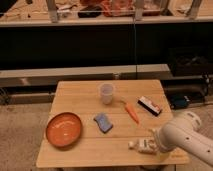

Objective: Place the bottle in the ceramic bowl

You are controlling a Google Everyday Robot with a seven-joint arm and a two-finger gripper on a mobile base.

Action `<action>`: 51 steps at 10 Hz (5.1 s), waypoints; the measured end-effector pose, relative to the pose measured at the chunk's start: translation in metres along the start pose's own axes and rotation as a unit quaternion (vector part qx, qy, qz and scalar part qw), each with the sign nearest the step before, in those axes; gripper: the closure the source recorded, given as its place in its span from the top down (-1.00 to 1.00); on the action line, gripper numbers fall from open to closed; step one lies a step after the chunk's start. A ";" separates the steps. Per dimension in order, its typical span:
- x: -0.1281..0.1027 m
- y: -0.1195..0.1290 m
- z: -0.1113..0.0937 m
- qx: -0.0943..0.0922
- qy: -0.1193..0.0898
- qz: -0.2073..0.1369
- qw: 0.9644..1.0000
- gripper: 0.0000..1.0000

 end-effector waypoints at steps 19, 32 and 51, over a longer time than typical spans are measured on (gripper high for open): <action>0.004 0.004 0.071 -0.042 -0.008 -0.004 0.999 0.60; 0.005 0.007 0.080 -0.057 -0.028 -0.011 0.998 -0.64; 0.006 0.001 0.040 -0.046 -0.051 -0.027 0.997 -1.00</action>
